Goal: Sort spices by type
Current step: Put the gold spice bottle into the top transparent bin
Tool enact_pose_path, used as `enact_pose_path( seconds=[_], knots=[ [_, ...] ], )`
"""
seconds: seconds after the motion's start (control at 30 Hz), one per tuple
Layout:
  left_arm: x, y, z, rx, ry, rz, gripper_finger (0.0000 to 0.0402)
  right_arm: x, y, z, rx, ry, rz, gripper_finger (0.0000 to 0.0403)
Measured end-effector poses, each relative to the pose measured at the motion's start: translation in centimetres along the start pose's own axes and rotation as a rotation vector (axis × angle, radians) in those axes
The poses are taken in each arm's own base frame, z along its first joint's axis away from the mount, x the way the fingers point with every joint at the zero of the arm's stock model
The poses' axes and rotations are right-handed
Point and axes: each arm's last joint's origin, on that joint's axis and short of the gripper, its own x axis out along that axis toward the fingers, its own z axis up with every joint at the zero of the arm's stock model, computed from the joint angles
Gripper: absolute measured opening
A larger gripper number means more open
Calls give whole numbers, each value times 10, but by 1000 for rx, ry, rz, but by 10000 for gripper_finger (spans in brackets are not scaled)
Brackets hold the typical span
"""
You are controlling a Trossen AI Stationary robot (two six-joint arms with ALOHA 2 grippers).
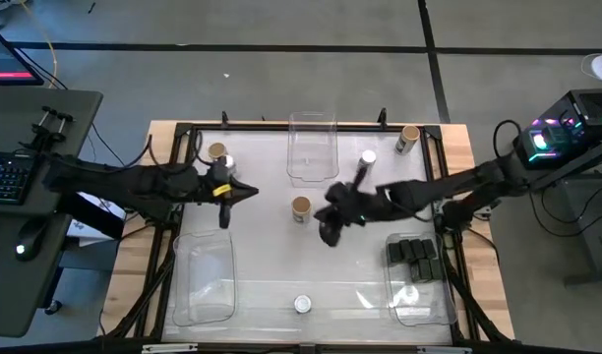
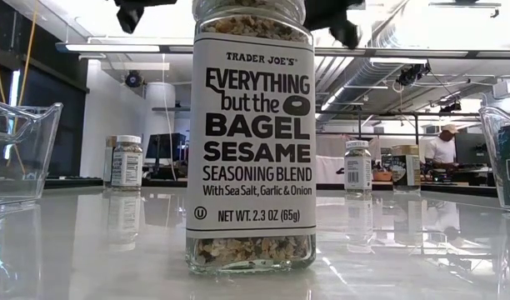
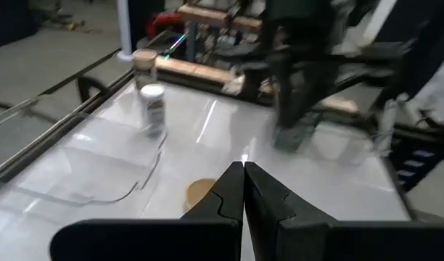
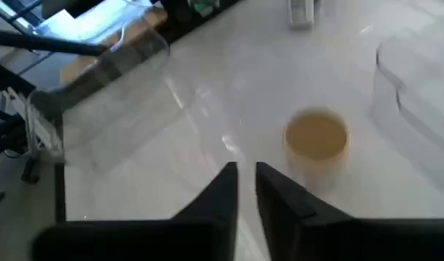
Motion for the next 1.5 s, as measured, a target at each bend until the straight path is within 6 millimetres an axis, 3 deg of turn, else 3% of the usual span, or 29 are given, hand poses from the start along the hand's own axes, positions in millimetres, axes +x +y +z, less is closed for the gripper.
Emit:
enact_pose_path(
  seconds=[0.13,0.27,0.43,0.6,0.77,1.0,1.3,1.5],
  knots=[
    [-19,-3,6,-10,-62,-54,0,13,-1,26,-89,-40,47,114],
    [-42,0,12,7,-135,-88,0,23,12,50,-239,-37,65,196],
    [-67,9,17,7,-211,-102,0,44,20,60,-437,220,-61,289],
    [-85,15,15,-2,-235,-107,0,79,8,63,-529,419,-196,342],
    [-89,18,13,-8,-224,-106,0,115,-17,64,-461,539,-110,352],
    [-84,17,10,-20,-182,-89,0,135,-47,64,-471,596,-106,353],
    [-64,13,9,-71,-145,32,0,150,-53,55,-590,669,14,349],
    [-47,11,10,-125,-173,179,0,158,-57,48,-600,707,12,290]
  ],
)
